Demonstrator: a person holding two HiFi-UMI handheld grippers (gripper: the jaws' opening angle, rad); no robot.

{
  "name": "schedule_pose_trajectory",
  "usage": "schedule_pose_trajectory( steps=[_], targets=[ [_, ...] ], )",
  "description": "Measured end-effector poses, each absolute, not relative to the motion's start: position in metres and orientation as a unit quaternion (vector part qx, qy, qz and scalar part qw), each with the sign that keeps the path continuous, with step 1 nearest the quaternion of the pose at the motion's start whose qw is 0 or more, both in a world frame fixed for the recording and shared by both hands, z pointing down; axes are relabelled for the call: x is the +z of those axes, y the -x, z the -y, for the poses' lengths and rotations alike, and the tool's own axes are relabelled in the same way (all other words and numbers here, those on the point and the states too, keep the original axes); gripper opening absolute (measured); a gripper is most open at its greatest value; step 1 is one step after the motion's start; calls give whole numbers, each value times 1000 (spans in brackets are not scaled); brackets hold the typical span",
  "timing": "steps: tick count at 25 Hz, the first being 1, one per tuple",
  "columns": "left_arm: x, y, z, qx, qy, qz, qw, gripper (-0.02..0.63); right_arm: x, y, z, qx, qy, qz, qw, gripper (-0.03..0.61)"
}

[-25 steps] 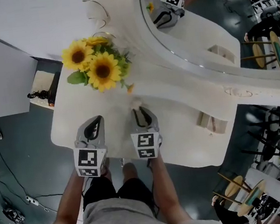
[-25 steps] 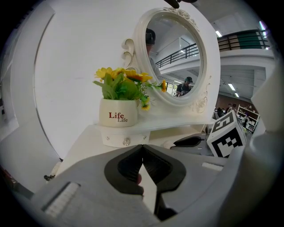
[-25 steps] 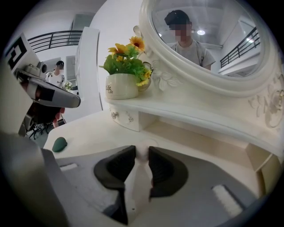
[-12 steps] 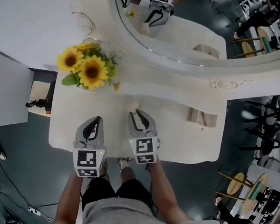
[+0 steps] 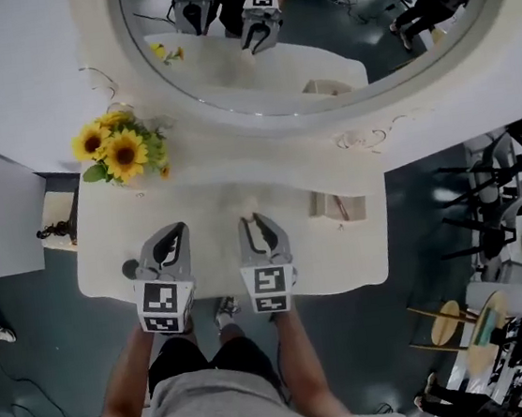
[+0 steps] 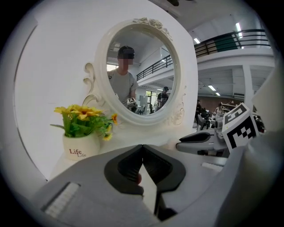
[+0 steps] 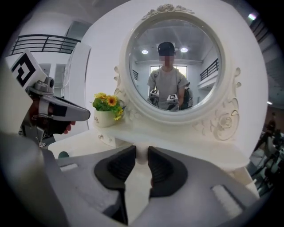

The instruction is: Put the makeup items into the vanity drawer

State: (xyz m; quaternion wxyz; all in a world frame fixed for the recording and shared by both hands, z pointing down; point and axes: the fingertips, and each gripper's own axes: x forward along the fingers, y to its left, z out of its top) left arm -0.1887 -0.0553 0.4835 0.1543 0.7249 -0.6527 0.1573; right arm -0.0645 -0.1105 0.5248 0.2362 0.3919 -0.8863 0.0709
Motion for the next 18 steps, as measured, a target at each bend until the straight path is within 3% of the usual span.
schedule_pose_trajectory(
  steps=[18],
  targets=[
    [465, 41, 123, 155, -804, 562, 119, 11, 502, -108, 154, 73, -522, 822, 218, 97]
  ],
)
